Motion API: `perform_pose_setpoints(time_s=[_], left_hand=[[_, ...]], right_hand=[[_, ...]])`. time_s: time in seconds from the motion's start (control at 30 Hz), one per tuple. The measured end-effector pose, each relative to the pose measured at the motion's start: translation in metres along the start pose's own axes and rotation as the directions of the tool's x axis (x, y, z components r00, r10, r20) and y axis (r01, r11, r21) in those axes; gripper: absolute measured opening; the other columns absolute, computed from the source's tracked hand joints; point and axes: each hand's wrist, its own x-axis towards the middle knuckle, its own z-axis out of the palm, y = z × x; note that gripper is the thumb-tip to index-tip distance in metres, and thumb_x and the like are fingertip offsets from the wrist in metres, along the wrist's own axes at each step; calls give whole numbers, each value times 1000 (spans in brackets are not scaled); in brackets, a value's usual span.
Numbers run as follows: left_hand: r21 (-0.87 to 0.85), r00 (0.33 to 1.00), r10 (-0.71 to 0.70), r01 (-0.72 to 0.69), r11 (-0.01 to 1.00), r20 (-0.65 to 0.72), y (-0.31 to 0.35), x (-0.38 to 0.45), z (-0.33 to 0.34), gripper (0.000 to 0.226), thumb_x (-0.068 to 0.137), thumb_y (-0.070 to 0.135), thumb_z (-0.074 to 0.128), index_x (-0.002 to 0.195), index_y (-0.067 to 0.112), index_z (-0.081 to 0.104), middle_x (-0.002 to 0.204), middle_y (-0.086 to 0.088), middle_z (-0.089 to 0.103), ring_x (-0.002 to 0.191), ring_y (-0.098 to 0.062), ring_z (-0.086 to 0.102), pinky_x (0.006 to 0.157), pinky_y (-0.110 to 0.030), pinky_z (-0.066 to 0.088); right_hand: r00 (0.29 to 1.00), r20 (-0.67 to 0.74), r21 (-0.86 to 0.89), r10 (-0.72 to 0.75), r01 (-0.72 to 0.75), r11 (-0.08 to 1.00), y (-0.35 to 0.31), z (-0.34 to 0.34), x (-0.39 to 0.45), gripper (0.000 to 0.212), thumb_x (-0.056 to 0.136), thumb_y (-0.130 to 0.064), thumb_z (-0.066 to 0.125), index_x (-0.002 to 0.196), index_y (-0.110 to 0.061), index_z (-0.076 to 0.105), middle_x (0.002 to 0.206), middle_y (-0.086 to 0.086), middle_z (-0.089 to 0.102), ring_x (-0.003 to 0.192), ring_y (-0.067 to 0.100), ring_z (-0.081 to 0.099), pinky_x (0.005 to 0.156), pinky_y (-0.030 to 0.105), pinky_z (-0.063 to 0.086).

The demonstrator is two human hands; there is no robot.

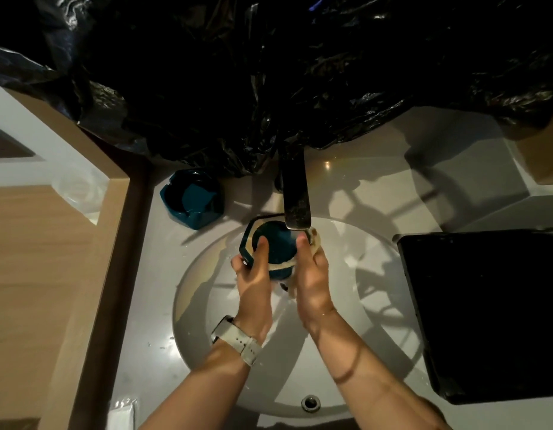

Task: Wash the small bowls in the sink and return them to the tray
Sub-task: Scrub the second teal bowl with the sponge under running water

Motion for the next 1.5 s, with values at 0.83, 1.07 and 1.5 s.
perform_pose_setpoints(time_s=[0.83,1.07,1.5], left_hand=[[-89,993,-7,-3,996,-120,1,-8,9,51,93,39,60,135,14,45,124,-17,64,110,-34,66,89,-49,57],[-76,996,-13,7,997,-84,7,-8,14,47,88,39,67,123,20,42,121,-15,66,108,-33,67,94,-52,54],[-40,838,-426,465,884,340,52,20,-8,46,100,38,43,112,2,70,118,-21,69,103,-36,69,80,-50,59]], right_hand=[[999,-18,5,-36,36,999,9,4,-6,38,102,-41,38,122,-12,53,114,14,64,104,23,65,81,43,58],[998,32,103,-48,45,994,14,10,-24,28,101,-28,42,123,-11,46,110,10,68,97,20,69,76,26,55],[899,146,145,414,-433,890,-14,-38,20,26,94,-32,56,112,-17,67,109,4,73,97,19,68,75,32,54]])
